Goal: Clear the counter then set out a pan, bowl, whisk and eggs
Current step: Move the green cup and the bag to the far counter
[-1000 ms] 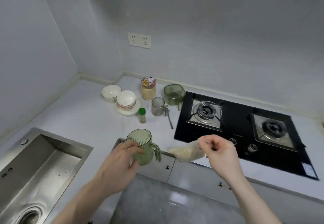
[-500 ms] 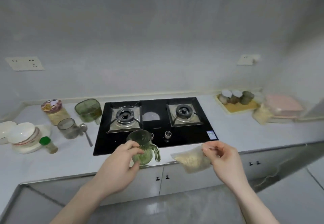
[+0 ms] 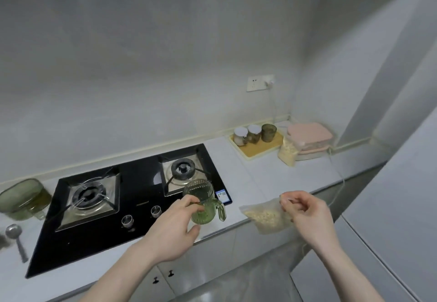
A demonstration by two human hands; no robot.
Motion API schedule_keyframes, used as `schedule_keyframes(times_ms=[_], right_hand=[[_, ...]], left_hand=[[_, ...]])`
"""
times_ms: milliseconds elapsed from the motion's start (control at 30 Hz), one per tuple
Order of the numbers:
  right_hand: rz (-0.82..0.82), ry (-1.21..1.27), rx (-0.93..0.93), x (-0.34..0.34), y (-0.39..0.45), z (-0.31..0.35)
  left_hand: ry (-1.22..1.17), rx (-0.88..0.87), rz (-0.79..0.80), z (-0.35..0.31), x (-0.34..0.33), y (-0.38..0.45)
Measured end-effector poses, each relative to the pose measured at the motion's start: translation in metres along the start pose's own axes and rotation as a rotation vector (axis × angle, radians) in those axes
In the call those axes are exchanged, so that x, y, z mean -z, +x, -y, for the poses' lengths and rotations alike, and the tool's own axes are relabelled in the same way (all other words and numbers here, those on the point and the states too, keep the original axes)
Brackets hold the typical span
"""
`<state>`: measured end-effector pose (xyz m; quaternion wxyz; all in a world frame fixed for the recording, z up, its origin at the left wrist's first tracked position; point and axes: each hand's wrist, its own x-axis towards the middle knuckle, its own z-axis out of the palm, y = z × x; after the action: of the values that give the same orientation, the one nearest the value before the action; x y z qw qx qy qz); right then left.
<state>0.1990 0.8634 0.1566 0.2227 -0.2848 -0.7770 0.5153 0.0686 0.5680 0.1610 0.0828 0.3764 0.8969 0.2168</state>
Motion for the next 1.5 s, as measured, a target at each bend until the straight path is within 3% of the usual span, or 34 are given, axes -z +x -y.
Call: schedule_keyframes(times_ms=[333,567,1033,1233,1500], right_hand=[[-0.157,-0.048,-0.122,0.031,0.119,-0.046],[-0.214,0.052,-0.257,0.027,0.205,-0.069],[-0.197,0.501,-0.626,-0.023,0.357,-0.123],[-0.221,0.580,-0.795,-0.032,0.420,-0.154],[-0.255,0.541,-0.718,-0.015,0.457,-0.186]], left_hand=[[0.019,-0.109,0.109,-0.008,-0.043,0.169],[0.042,-0.122,0.202,0.000,-0.059,0.258],[0.019,0.035,0.200,-0.011,-0.098,0.323],[0.028,0.076,0.186,-0.025,-0.117,0.357],[0.038,0.109,0.283,-0.044,-0.147,0.399]])
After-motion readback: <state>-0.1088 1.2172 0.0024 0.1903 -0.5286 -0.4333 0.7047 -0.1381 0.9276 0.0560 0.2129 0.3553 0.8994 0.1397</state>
